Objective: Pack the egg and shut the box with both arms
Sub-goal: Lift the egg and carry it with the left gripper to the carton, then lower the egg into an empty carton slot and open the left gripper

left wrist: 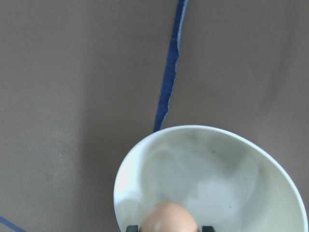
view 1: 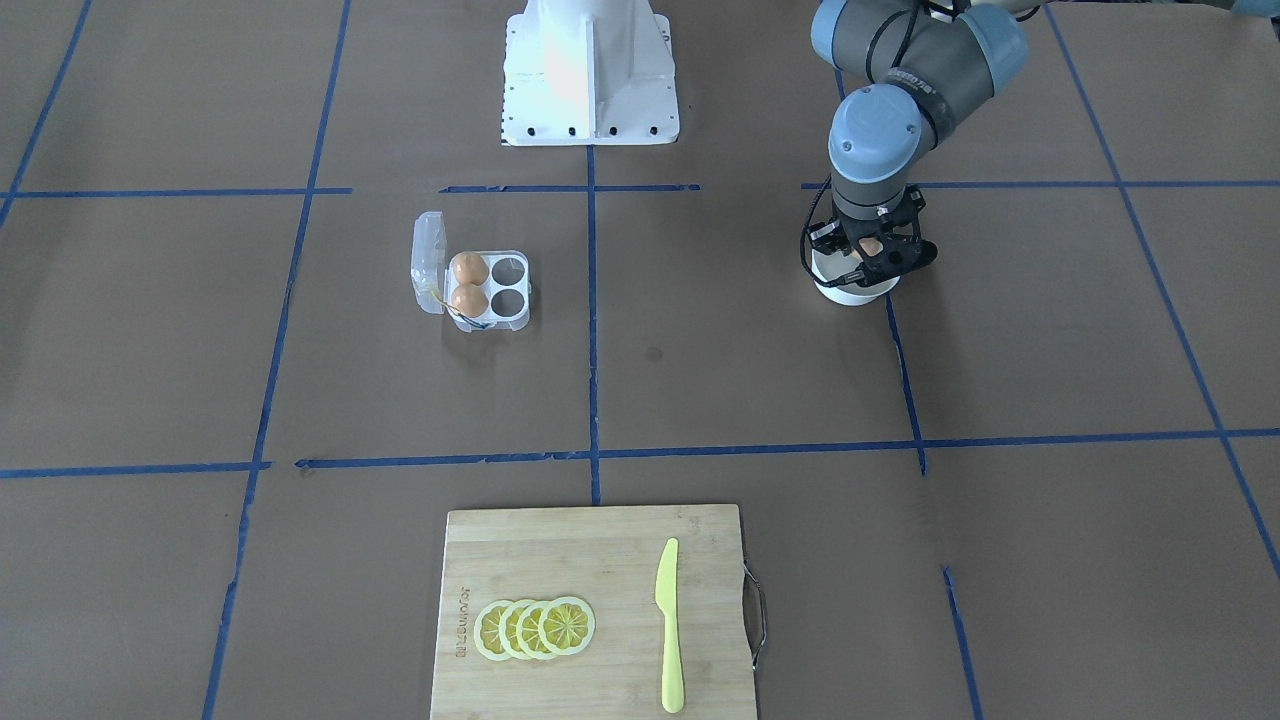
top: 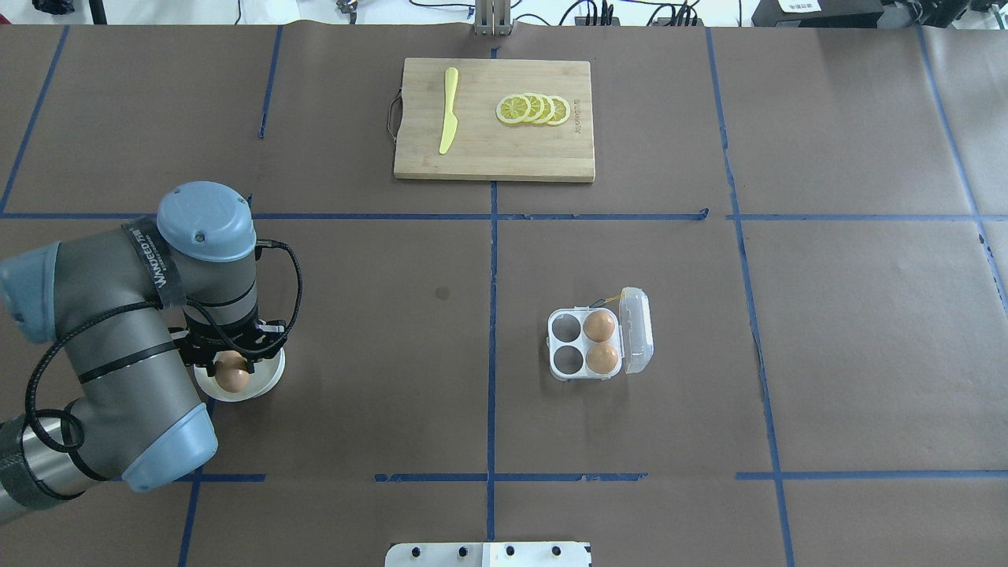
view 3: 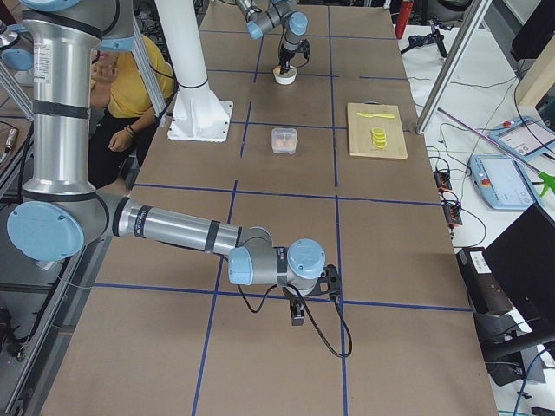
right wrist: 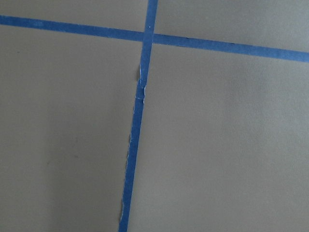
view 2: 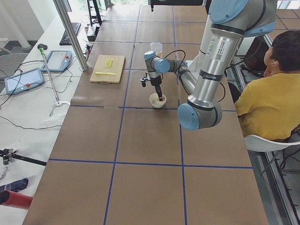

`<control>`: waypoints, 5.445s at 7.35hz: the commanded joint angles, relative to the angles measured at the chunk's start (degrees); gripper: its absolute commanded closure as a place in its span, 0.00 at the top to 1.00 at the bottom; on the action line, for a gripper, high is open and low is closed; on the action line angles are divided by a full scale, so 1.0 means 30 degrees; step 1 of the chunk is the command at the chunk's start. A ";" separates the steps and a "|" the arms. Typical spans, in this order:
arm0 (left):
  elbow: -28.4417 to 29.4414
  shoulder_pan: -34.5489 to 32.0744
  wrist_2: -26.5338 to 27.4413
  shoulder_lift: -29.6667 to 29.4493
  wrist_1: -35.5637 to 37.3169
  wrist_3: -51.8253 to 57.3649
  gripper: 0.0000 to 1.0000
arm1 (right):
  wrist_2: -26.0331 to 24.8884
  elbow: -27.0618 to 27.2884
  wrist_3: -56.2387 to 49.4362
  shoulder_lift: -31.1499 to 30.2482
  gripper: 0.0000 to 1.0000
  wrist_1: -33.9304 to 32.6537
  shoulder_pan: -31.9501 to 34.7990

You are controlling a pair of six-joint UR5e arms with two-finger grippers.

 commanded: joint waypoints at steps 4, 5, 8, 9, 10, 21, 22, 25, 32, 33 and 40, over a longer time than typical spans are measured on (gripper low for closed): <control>-0.0664 -0.0745 0.0080 -0.3083 -0.0143 0.0110 0.00 | 0.0001 -0.0013 0.0000 -0.0095 1.00 0.0209 0.0000; -0.0403 -0.0686 0.0110 -0.4278 -0.0203 0.0111 0.00 | 0.0001 -0.0013 0.0000 -0.0095 1.00 0.0209 0.0000; 0.0798 -0.0569 -0.0123 -0.5725 -0.4579 0.0169 0.00 | 0.0001 0.0016 0.0000 -0.0095 1.00 0.0209 0.0000; 0.1468 0.0012 -0.0182 -0.5928 -0.6454 0.0140 0.00 | 0.0001 0.0016 0.0000 -0.0095 1.00 0.0209 0.0000; 0.2460 0.0133 -0.0183 -0.6452 -0.8039 0.0111 0.00 | 0.0001 0.0016 0.0000 -0.0095 1.00 0.0209 0.0000; 0.7362 0.2975 0.0725 -0.9327 -1.3884 0.0111 0.00 | 0.0030 0.0016 0.0000 -0.0183 1.00 0.0238 0.0000; 0.8030 0.2976 0.0754 -0.9735 -1.3914 0.0140 0.00 | 0.0030 0.0016 0.0000 -0.0183 1.00 0.0238 0.0000; 0.8534 0.3094 0.0754 -0.9914 -1.4383 0.0169 0.00 | 0.0030 0.0016 0.0000 -0.0183 1.00 0.0238 0.0000; 0.9559 0.3094 0.0784 -1.0383 -1.4383 0.0199 0.00 | 0.0030 0.0016 0.0000 -0.0183 1.00 0.0238 0.0000; 0.9560 0.3094 0.0784 -1.0383 -1.4383 0.0199 0.00 | 0.0030 0.0016 0.0000 -0.0183 1.00 0.0238 0.0000; 0.9502 0.3094 0.1545 -1.0647 -1.4383 0.0756 0.88 | 0.0030 0.0016 0.0000 -0.0212 1.00 0.0238 0.0000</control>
